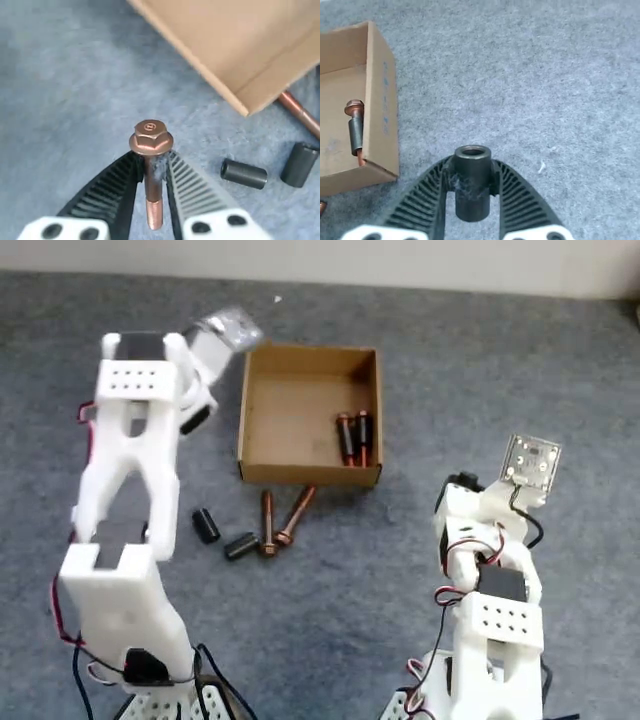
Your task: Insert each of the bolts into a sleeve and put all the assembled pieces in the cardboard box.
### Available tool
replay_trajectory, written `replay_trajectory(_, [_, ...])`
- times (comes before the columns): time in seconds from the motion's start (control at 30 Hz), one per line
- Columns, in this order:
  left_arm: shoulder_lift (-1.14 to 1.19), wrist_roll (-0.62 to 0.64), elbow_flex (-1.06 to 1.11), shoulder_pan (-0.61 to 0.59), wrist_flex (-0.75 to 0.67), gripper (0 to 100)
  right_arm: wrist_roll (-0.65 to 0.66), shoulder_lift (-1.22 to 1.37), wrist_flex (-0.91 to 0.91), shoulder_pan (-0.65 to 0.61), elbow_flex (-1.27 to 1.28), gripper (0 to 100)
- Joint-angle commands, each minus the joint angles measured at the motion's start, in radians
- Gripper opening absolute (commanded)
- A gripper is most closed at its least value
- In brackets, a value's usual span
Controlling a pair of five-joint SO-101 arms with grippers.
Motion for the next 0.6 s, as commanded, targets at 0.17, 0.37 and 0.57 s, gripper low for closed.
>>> replay_trajectory(0.17, [-0.320, 0.183, 0.099, -0.015, 0.000, 1, -0.003, -0.234, 0.124, -0.073, 0.007, 0.5])
replay_trajectory(0.37, [-0.596, 0.310, 0.334, -0.001, -0.117, 1, 0.086, -0.524, 0.140, -0.176, 0.156, 0.5])
replay_trajectory(0.57, [-0.891, 0.402, 0.638, 0.001, -0.301, 1, 0.115, -0.763, 0.143, -0.243, 0.269, 0.5])
